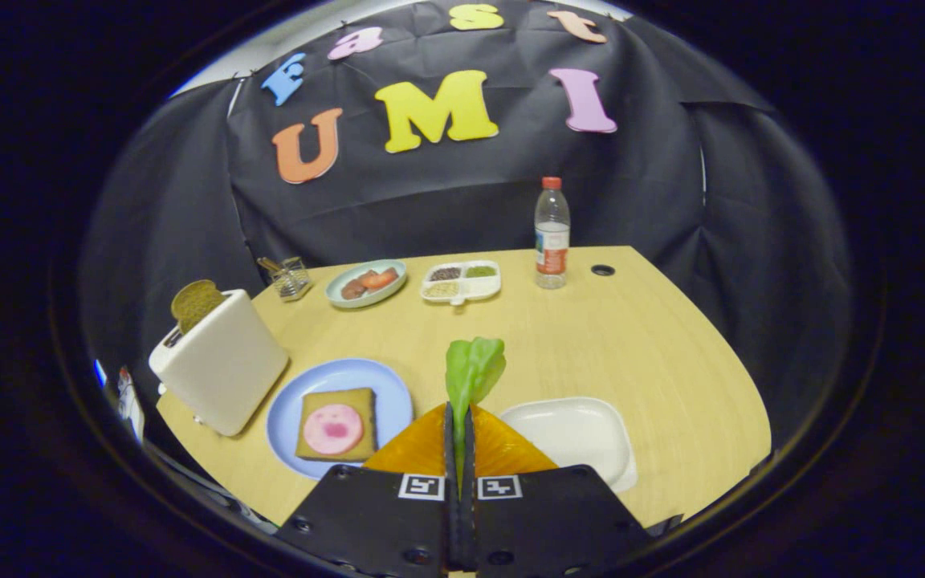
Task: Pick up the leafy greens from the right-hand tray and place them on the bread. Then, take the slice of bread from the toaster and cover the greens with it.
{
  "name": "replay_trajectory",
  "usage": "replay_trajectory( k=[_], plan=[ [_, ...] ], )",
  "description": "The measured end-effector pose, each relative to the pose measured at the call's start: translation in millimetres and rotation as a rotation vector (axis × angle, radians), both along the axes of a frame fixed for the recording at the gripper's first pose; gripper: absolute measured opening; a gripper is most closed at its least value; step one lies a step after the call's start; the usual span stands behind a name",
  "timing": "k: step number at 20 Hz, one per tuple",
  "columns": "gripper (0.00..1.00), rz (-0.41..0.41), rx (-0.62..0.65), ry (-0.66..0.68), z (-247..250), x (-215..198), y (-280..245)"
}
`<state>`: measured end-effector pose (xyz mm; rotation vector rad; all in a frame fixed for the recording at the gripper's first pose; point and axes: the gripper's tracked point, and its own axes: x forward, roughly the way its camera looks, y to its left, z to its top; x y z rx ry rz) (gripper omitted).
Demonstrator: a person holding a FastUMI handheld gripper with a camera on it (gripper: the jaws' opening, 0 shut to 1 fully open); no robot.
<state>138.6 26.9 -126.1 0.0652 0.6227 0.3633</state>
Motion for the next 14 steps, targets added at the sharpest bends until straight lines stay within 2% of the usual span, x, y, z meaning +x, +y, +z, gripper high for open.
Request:
replay_trajectory(
  k=[5, 8, 14],
  plan=[
    [0.01, 0.093, -0.085, -0.048, 3.7, -2.4, 65.8],
    [0.01, 0.111, -0.115, -0.02, -15.1, 4.2, 88.7],
    [0.01, 0.126, -0.088, 0.026, -29.7, 8.8, 118.1]
  ],
)
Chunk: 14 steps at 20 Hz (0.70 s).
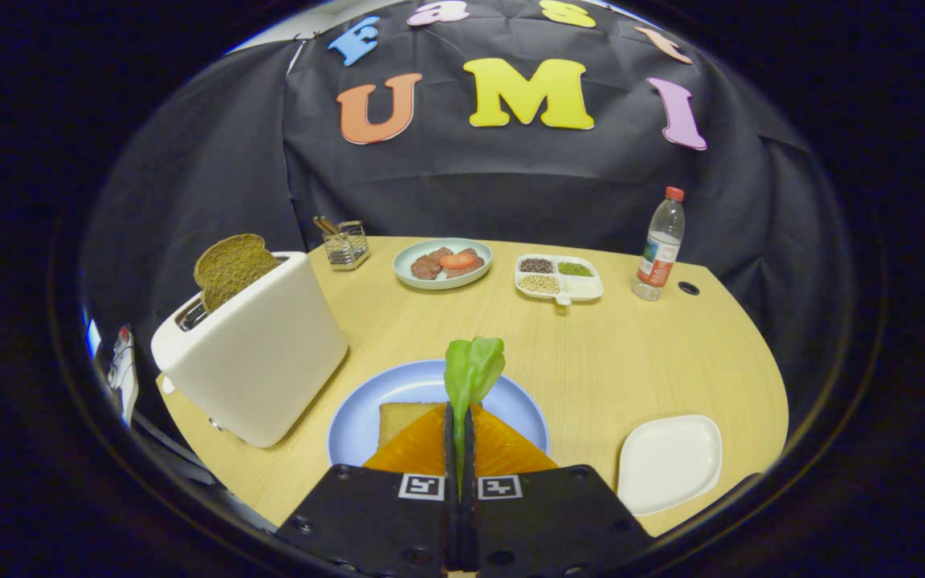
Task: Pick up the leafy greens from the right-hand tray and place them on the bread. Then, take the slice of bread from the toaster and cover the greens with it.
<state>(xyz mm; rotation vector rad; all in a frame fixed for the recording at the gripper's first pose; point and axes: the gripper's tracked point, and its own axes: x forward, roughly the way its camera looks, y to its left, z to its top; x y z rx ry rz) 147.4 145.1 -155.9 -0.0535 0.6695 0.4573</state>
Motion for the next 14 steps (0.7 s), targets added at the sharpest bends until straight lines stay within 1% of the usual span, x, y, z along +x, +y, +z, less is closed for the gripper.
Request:
replay_trajectory(
  k=[2, 3, 4, 5, 9, 10, 13, 14],
  plan=[
    [0.01, 0.0, 0.008, 0.005, -1.5, 0.5, 5.1],
    [0.11, 0.0, 0.014, 0.008, -0.3, 0.2, 6.9],
    [0.11, 0.002, 0.019, 0.008, 1.4, -1.0, 9.8],
    [0.19, 0.008, 0.026, 0.006, 2.4, -1.7, 13.4],
    [0.31, 0.037, 0.037, 0.012, -0.9, -8.4, 31.4],
    [0.36, 0.045, 0.04, 0.018, -2.2, -11.7, 34.8],
    [0.57, 0.063, 0.035, 0.027, -7.3, -16.1, 46.4],
    [0.57, 0.066, 0.026, 0.021, -7.8, -16.5, 47.8]
  ],
)
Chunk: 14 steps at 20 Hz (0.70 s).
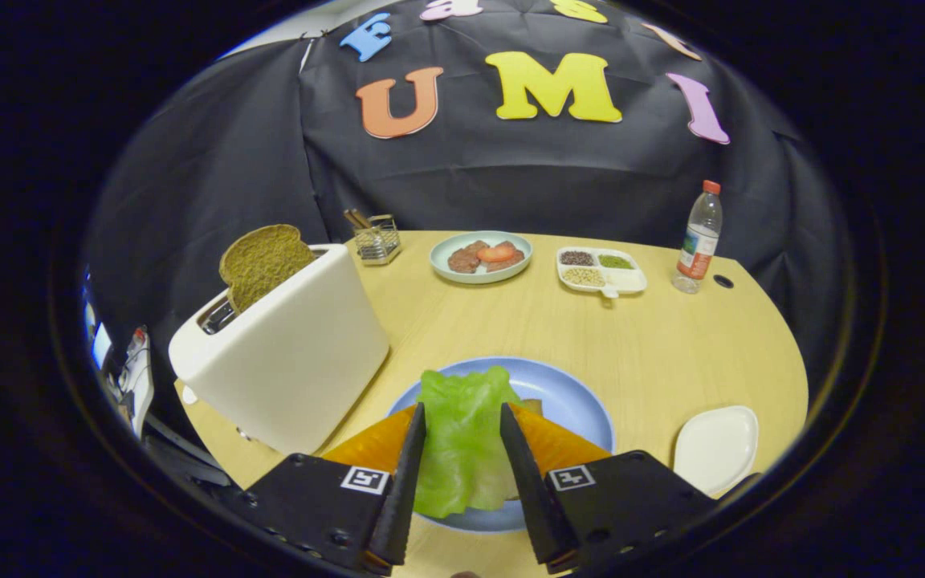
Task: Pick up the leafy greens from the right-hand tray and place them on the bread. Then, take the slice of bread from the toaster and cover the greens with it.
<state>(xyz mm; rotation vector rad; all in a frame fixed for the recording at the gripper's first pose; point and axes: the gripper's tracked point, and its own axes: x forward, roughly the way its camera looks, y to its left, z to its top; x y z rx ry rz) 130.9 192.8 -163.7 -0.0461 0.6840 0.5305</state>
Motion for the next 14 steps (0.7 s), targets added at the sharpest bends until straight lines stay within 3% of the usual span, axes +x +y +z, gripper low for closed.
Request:
replay_trajectory(
  k=[3, 7, 14],
  plan=[
    [0.78, -0.005, -0.03, -0.015, -3.5, 1.5, 2.1],
    [0.92, -0.039, -0.031, -0.076, 8.0, 4.6, -4.2],
    [0.94, -0.174, 0.03, -0.313, 86.2, -6.5, -16.6]
  ],
)
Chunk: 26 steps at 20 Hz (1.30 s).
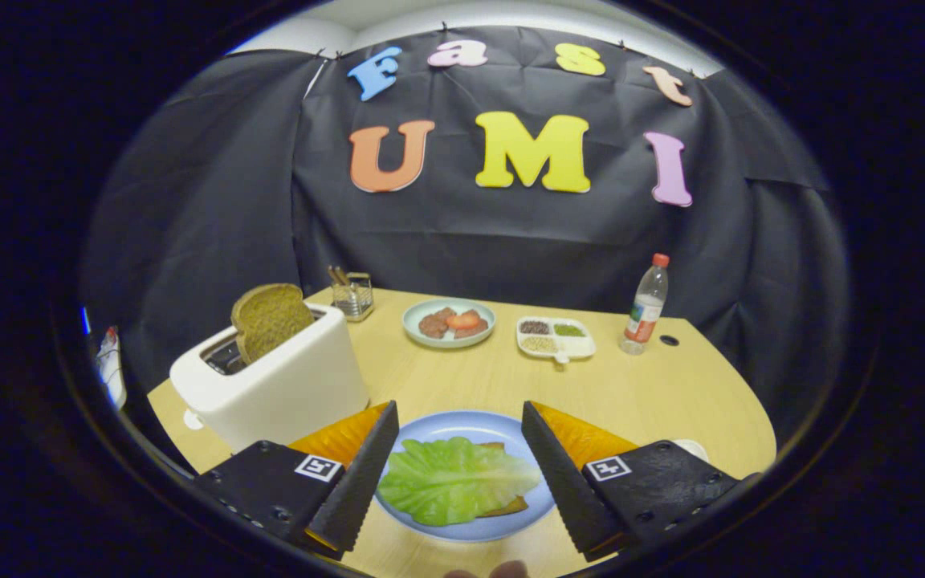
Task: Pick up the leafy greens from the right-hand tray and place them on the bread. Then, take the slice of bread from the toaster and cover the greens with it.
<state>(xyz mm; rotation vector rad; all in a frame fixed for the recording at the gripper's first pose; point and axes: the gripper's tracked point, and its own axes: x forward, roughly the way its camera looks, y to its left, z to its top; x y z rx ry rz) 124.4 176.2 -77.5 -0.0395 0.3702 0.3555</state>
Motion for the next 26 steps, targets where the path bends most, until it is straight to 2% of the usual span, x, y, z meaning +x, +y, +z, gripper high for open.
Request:
replay_trajectory(
  k=[4, 10, 15, 19, 22, 24, 26],
  plan=[
    [0.94, -0.051, 0.072, -0.099, 51.2, -21.8, 20.2],
    [0.94, -0.007, 0.172, -0.166, 100.8, -57.7, 110.4],
    [0.94, 0.036, 0.122, -0.158, 79.4, -62.8, 187.6],
    [0.94, -0.002, 0.072, -0.116, 50.1, -43.9, 212.9],
    [0.94, -0.051, 0.057, -0.03, 24.9, -28.5, 220.0],
    [0.92, -0.081, 0.046, 0.005, 16.0, -18.4, 219.6],
    [0.83, -0.102, 0.029, 0.023, 10.5, -9.8, 218.0]
  ],
)
